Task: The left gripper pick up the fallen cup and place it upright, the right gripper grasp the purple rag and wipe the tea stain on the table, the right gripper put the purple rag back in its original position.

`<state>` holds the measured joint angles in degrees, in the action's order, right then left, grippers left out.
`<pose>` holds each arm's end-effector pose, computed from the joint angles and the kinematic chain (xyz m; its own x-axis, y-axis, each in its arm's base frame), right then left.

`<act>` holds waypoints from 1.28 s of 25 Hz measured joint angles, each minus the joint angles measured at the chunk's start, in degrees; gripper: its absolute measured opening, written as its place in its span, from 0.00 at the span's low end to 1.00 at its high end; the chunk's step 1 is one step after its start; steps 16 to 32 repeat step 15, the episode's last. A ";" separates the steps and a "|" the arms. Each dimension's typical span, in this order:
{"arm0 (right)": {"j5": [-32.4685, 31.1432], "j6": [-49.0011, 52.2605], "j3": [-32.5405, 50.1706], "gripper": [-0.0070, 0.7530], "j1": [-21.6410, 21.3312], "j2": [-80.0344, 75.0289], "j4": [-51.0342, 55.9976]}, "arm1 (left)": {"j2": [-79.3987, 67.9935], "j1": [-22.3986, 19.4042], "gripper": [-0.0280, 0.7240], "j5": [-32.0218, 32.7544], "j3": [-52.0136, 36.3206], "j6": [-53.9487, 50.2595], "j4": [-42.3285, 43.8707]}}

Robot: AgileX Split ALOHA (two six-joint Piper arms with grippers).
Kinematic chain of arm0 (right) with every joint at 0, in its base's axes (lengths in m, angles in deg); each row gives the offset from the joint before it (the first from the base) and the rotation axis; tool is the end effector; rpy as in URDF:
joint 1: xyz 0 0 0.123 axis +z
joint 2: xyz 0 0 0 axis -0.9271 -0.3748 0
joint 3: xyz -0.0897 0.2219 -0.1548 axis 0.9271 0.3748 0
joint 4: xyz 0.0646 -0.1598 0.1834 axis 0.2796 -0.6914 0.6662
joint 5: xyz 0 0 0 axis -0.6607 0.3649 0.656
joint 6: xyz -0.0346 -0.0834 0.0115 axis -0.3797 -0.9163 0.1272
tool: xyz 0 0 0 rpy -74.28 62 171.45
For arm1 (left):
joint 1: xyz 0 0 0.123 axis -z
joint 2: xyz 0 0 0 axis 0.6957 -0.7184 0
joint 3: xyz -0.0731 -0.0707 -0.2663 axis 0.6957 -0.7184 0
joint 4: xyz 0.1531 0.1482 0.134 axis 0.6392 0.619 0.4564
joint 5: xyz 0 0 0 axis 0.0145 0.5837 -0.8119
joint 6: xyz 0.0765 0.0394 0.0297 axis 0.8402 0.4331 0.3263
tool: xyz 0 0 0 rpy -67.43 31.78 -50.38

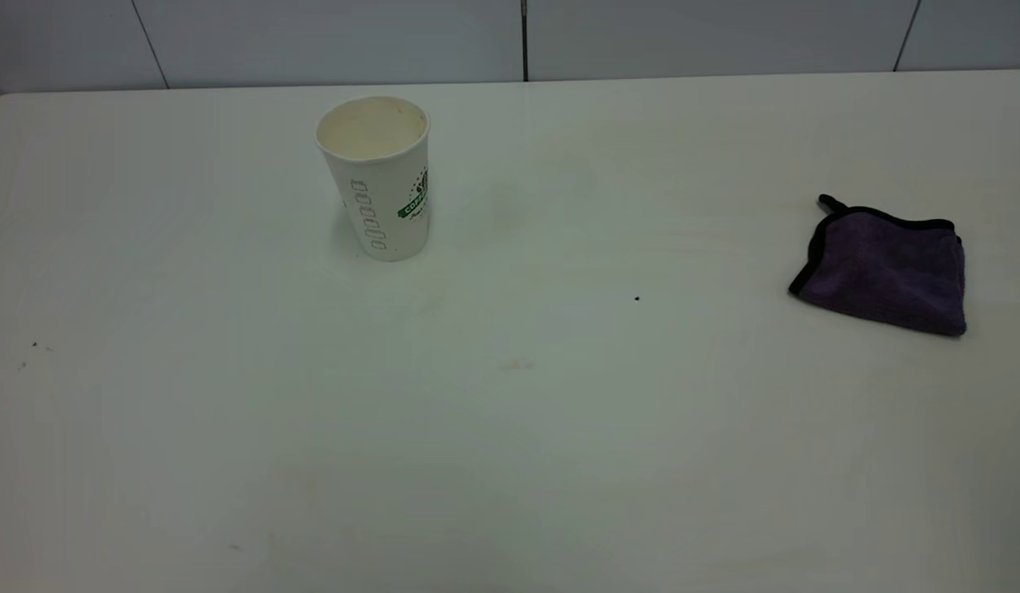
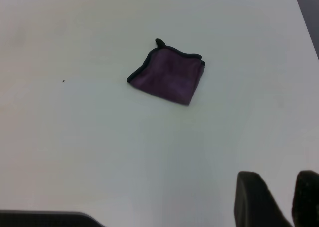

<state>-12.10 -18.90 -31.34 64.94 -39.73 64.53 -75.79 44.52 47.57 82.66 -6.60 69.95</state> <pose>-0.0076 0.0047 0.2664 -0.5134 -0.0308 -0.8576 -0.0164 0.9995 -0.0260 -0.0096 0.0060 0.2680 -0.5121 -0.0276 -0.8585 -0.0643 0.9979 0.0063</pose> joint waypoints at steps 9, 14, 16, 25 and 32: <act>0.00 0.16 0.00 0.32 0.00 0.00 0.00 | 0.00 0.00 0.54 0.00 0.00 0.00 0.00; 0.00 0.16 0.00 0.32 0.00 0.00 0.00 | 0.00 0.00 0.54 0.00 0.00 0.00 0.00; 0.00 0.16 0.00 0.32 0.00 0.00 0.00 | 0.00 0.00 0.54 0.00 0.00 0.00 0.00; 0.00 0.16 0.00 0.32 0.00 0.00 0.00 | 0.00 0.00 0.54 0.00 0.00 0.00 0.00; 0.00 0.16 0.00 0.32 0.00 0.00 0.00 | 0.00 0.00 0.54 0.00 0.00 0.00 0.00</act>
